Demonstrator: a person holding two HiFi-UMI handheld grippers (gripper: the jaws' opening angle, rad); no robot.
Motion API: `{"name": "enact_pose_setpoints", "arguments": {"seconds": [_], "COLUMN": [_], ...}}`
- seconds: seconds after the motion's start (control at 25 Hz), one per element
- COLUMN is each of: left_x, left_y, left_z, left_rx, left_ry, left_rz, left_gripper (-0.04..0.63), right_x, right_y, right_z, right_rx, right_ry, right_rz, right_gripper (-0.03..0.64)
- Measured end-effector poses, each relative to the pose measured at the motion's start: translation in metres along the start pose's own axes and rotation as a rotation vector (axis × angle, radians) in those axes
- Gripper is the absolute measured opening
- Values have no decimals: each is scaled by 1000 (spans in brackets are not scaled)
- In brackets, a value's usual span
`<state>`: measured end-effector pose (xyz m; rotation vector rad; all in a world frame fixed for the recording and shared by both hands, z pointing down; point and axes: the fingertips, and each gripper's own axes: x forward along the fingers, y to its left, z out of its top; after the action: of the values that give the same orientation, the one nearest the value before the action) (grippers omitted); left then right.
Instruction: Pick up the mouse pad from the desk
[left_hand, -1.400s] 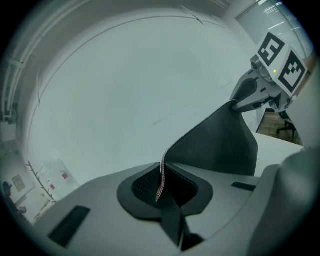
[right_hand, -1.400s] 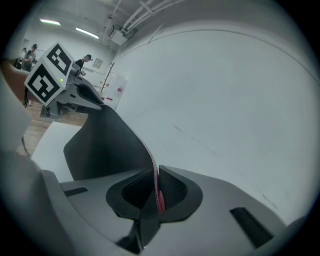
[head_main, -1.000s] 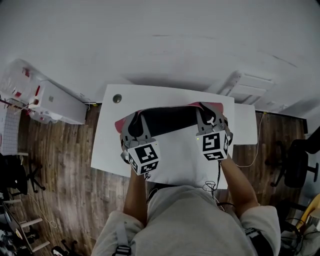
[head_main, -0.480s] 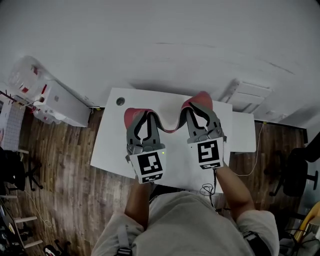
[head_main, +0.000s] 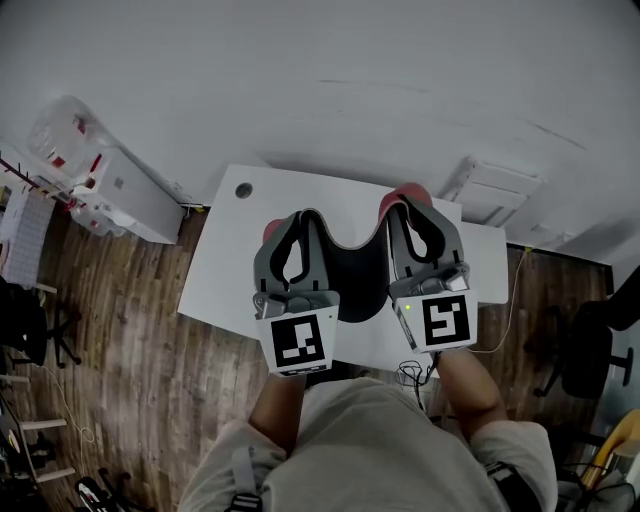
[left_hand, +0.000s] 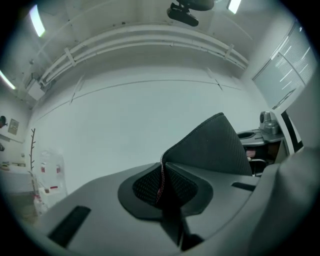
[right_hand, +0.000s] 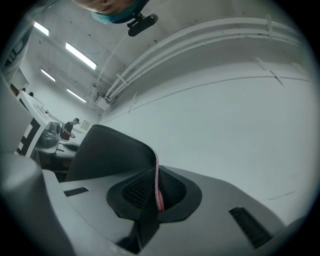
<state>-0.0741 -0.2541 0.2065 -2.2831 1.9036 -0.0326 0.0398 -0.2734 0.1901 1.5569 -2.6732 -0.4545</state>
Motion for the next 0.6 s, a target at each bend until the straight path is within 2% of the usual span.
{"name": "enact_pose_setpoints", "arguments": {"seconds": [0.2,0.44,0.6], "left_x": [-18,-30,-37], "left_y": [-4,-11,-9], "left_z": [-2,-8,-8], "left_rx": [-10,59,40], "left_ry": [13,-20,-4], "left_rz": [-4,-24,-4], "left_gripper": [32,32,32], "right_x": [-18,-33,-37], "right_y": [10,4,7], "right_z": [1,-9,-11], "right_rx": [-3,4,7], "right_ry": [3,11,19], "right_rz": [0,-26,-31], "right_gripper": [51,51,51]}}
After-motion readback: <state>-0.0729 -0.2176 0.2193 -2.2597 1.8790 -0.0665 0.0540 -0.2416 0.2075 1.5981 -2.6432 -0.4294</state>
